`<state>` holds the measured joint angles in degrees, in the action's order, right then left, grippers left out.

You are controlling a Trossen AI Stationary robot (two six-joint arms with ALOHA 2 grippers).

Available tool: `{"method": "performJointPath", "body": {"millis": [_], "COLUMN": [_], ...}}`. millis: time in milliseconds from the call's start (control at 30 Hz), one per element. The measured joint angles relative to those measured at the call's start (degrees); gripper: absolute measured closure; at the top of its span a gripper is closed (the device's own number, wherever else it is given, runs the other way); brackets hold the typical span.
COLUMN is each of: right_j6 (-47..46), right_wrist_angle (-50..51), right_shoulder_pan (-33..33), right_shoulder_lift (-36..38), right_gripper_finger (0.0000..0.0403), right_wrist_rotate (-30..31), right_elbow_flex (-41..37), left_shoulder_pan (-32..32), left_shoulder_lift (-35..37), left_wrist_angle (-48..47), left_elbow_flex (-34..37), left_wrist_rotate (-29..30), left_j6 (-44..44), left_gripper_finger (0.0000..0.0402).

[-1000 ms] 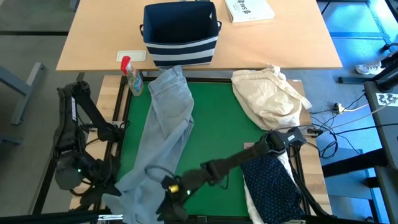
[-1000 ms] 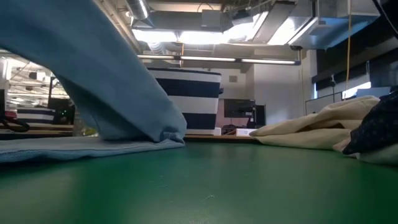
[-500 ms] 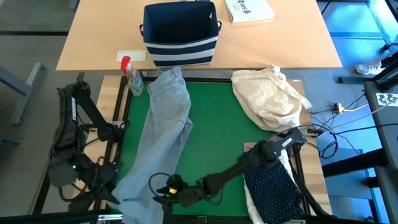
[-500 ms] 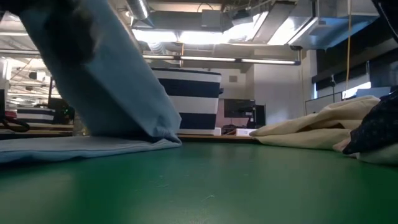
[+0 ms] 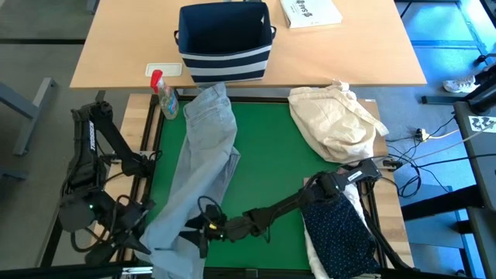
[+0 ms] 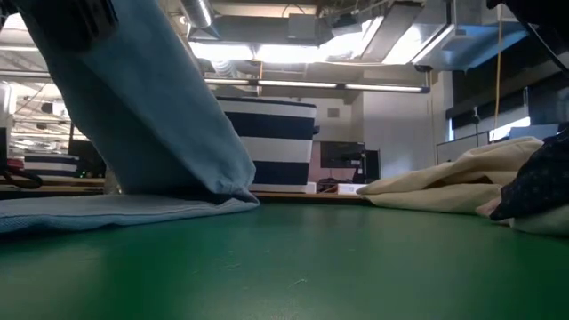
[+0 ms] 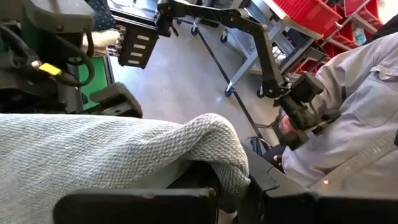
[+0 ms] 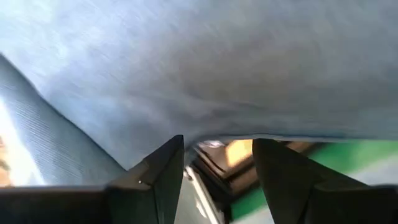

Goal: Fold laundry
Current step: Fold the blue jeans

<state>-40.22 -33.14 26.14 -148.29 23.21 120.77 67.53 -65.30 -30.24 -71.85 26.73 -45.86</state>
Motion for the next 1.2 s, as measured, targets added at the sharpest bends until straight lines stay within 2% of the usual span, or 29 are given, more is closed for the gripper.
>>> {"method": "performJointPath", "body": {"millis": [67, 267, 400, 567, 700, 867, 1033, 1200], "right_j6": [1.7, 2.7, -0.3, -2.9, -4.9, -8.6, -12.0, -13.7], "right_wrist_angle": [-2.9, -15.5, -19.8, -20.2, -16.0, -12.4, -12.2, -12.4], "right_shoulder_pan": [-0.4, 0.0, 1.4, 3.7, 4.5, 3.8, 3.3, 3.5], "right_shoulder_lift": [0.0, -0.1, -0.1, -0.1, -0.1, -0.1, -0.1, -0.1], "right_gripper_finger": [0.0212, 0.0212, 0.0212, 0.0212, 0.0212, 0.0212, 0.0212, 0.0212], "right_wrist_rotate": [-2.8, -17.4, -22.0, -22.9, -21.3, -21.8, -26.9, -29.5], "right_elbow_flex": [0.0, 0.0, 0.0, 0.0, 0.0, 0.0, 0.0, 0.0], "left_shoulder_pan": [0.0, 0.0, 0.0, 0.0, 0.0, 0.0, 1.1, 4.1], "left_shoulder_lift": [0.0, 0.0, 0.1, 0.1, 0.1, -0.4, -4.3, -9.2], "left_wrist_angle": [0.0, 0.1, 0.1, -0.2, -0.7, -0.3, 5.1, 14.0], "left_elbow_flex": [0.0, 0.0, 0.0, 0.0, 0.0, 0.8, 2.5, 2.6], "left_wrist_rotate": [0.7, 0.8, 1.0, 1.2, 1.4, -1.0, -4.7, -2.0], "left_j6": [0.0, -1.3, -2.9, -4.7, -6.6, -15.1, -19.7, -19.7], "left_gripper_finger": [0.0383, 0.0383, 0.0383, 0.0383, 0.0383, 0.0383, 0.0383, 0.0383]}}
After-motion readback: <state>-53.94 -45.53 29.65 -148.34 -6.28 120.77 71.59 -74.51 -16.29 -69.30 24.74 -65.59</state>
